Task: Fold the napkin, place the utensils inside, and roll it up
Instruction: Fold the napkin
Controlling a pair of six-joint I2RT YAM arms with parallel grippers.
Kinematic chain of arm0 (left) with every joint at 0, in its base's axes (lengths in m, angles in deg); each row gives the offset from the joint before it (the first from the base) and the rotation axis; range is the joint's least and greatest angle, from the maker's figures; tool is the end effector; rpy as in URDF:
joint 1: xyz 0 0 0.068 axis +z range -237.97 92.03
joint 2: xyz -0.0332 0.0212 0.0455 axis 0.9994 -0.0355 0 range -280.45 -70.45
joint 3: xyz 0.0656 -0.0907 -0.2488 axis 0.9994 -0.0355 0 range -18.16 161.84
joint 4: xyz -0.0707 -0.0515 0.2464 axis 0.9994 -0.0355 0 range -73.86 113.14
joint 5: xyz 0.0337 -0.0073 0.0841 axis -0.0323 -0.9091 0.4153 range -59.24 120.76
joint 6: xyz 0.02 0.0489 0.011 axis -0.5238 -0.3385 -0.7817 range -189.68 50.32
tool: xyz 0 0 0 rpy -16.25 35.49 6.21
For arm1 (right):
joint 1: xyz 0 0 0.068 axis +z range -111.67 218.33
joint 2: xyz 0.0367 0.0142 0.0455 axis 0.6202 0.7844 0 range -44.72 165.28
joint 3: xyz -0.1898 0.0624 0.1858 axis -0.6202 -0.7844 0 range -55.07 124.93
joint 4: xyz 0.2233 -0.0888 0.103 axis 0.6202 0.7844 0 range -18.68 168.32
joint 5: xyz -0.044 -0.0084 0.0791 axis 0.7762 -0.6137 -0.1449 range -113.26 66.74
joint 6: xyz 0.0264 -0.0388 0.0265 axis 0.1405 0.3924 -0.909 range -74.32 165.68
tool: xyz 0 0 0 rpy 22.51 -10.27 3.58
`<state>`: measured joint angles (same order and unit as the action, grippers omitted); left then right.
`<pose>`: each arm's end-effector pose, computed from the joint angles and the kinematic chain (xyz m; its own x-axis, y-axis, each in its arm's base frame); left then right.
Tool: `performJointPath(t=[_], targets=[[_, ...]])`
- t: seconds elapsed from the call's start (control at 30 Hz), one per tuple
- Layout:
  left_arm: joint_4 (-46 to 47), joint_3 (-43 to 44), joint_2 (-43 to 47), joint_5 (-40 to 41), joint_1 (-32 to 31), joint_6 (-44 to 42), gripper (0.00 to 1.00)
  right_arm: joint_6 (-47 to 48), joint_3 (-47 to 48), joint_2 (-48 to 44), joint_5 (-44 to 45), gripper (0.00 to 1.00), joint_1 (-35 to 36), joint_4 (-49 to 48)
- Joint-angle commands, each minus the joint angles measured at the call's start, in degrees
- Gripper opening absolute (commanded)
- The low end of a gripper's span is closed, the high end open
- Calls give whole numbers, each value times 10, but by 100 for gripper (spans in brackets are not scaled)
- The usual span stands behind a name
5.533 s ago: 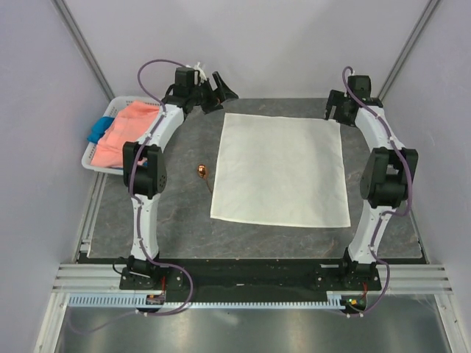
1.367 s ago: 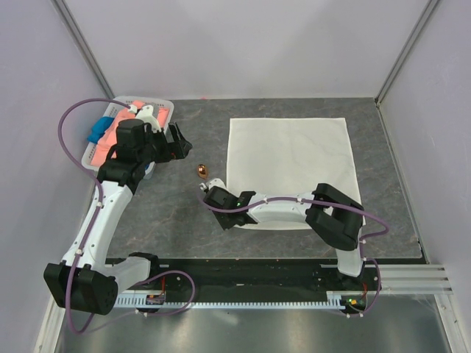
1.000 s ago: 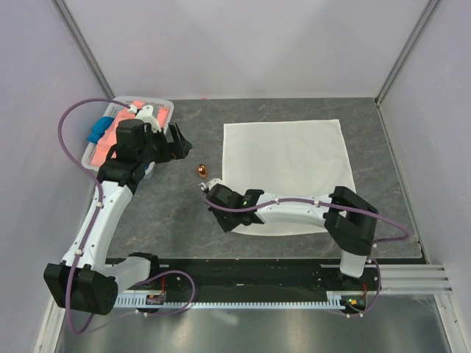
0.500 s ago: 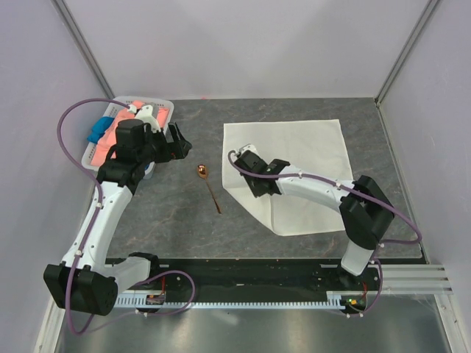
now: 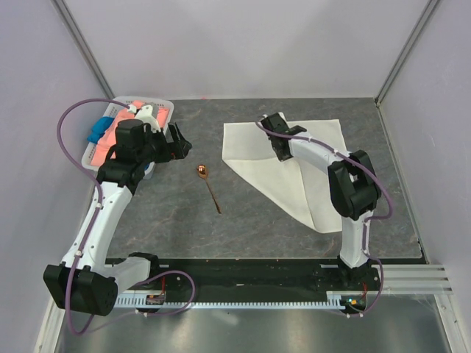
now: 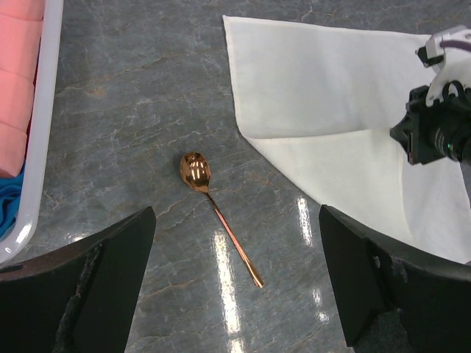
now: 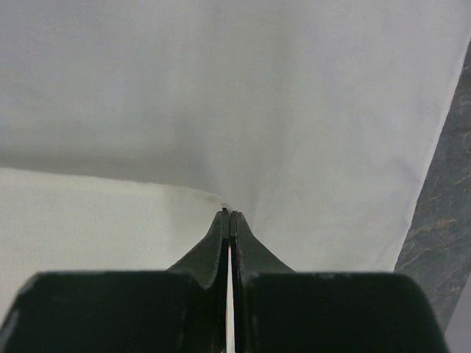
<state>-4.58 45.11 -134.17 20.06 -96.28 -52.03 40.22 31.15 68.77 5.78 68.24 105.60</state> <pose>0.2411 -0.0419 0.3567 -0.5375 -0.2225 -0.8134 0.1481 0.9247 -0.3508 0.3731 0.1948 0.2042 -0.7811 -0.3533 -0.5148 -0.1619 0.9109 -0.3796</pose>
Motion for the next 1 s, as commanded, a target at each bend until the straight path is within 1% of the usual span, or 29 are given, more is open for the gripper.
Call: performJointPath(t=[0.0, 0.27, 0.6, 0.8, 0.97], targets=[[21, -1, 2, -13, 4, 5, 100, 39, 68, 42, 19, 0, -48, -5], [22, -2, -18, -13, 4, 4, 100, 65, 175, 118, 23, 0, -114, -9], [22, -5, -41, -9, 4, 2, 100, 80, 326, 221, 37, 0, -170, -4], [21, -5, -52, -2, 4, -3, 100, 65, 386, 263, 33, 0, -199, -6], [21, -5, -56, 2, 4, -6, 100, 61, 414, 282, 38, 0, -212, -8]])
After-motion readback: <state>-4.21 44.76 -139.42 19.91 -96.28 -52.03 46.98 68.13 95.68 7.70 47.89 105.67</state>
